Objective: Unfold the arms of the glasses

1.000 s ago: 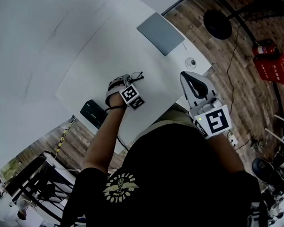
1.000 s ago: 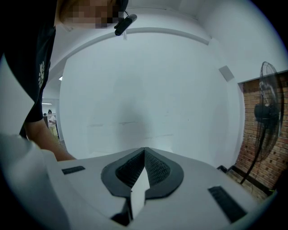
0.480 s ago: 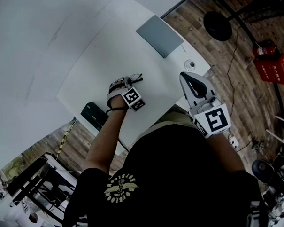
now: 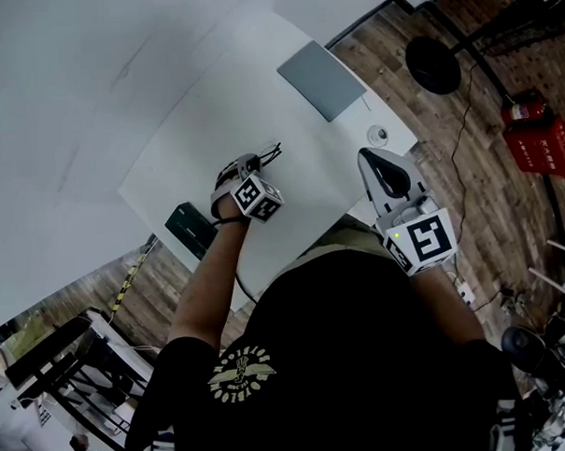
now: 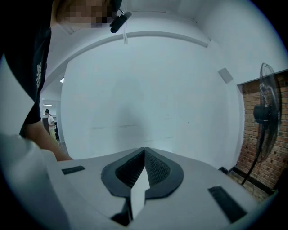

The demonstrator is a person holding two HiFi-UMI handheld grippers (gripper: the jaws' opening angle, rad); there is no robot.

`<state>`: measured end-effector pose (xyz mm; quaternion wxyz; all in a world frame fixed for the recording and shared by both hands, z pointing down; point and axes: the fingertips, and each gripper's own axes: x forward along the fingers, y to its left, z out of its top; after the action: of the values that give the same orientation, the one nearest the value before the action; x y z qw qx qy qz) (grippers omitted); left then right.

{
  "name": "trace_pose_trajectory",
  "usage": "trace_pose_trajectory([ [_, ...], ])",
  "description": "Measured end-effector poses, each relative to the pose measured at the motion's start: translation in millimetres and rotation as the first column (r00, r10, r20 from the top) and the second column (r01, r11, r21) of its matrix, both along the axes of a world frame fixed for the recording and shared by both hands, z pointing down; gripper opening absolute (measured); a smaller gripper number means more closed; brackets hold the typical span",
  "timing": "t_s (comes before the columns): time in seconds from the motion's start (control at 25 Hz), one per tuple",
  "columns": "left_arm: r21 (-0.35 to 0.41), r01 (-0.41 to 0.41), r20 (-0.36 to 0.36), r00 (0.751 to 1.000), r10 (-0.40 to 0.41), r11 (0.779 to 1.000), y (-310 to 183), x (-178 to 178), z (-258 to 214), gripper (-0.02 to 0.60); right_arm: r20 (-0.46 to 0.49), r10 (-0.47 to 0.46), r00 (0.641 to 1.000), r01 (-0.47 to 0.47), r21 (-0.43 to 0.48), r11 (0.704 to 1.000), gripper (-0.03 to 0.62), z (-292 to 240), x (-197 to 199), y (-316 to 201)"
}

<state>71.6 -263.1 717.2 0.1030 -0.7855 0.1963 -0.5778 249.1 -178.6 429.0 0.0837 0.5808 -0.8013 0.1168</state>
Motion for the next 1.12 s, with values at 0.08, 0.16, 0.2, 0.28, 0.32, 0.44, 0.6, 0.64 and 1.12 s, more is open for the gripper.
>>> trace_pose_trajectory([
  [0.08,-0.018,0.065,-0.09,0.994,-0.067,0.998,0,-3,-11,0.02,-0.004,-0.004,1.0,0.004,0.009,1.0,-0.005,-4,-4,4],
  [0.16,-0.034,0.118,-0.171,0.978,-0.122,0.992,2,-6,-21,0.02,-0.008,-0.01,1.0,0.01,0.018,1.0,-0.005,-8,-9,8],
  [0.2,-0.035,0.141,-0.203,0.968,-0.145,0.989,2,-9,-26,0.02,-0.009,-0.014,1.0,0.014,0.021,1.0,-0.005,-10,-12,9],
  [0.28,-0.046,0.192,-0.27,0.942,-0.197,0.98,2,-13,-35,0.02,-0.014,-0.021,1.0,0.022,0.025,0.999,-0.005,-13,-18,12],
  [0.32,-0.059,0.222,-0.305,0.924,-0.229,0.973,2,-17,-39,0.02,-0.015,-0.026,1.0,0.026,0.027,0.999,-0.005,-14,-21,13],
  [0.44,-0.098,0.304,-0.404,0.858,-0.317,0.948,4,-28,-54,0.02,-0.017,-0.042,0.999,0.042,0.037,0.998,-0.005,-19,-32,18],
  [0.6,-0.154,0.372,-0.528,0.752,-0.394,0.915,8,-38,-82,0.02,-0.021,-0.074,0.997,0.075,0.051,0.996,-0.005,-23,-48,21],
  [0.64,-0.165,0.386,-0.547,0.73,-0.41,0.908,9,-40,-92,0.02,-0.022,-0.082,0.996,0.083,0.055,0.995,-0.005,-25,-52,22],
  [1.12,-0.192,0.429,-0.749,0.517,-0.415,0.882,27,-53,-204,0.02,-0.04,-0.138,0.99,0.141,0.093,0.986,-0.005,-42,-93,30],
])
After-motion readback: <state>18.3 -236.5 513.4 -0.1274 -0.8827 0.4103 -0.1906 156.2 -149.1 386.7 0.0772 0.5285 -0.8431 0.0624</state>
